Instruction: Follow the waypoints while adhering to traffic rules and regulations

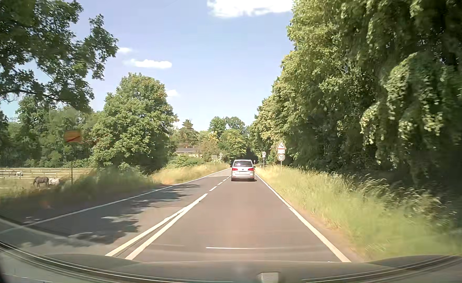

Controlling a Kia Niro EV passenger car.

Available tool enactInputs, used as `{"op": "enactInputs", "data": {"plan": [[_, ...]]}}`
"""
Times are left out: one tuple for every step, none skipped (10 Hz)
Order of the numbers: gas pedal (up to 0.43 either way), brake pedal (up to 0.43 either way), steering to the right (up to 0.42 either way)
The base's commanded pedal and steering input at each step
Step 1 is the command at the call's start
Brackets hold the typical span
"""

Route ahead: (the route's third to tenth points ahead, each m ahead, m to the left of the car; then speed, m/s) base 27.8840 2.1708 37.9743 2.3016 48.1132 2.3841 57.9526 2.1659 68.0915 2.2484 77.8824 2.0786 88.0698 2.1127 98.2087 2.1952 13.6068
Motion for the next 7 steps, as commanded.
{"op": "enactInputs", "data": {"plan": [[0.177,0.03,-0.002],[0.177,0.03,-0.002],[0.177,0.03,-0.002],[0.177,0.03,-0.002],[0.177,0.03,-0.002],[0.177,0.03,-0.002],[0.177,0.03,-0.002]]}}
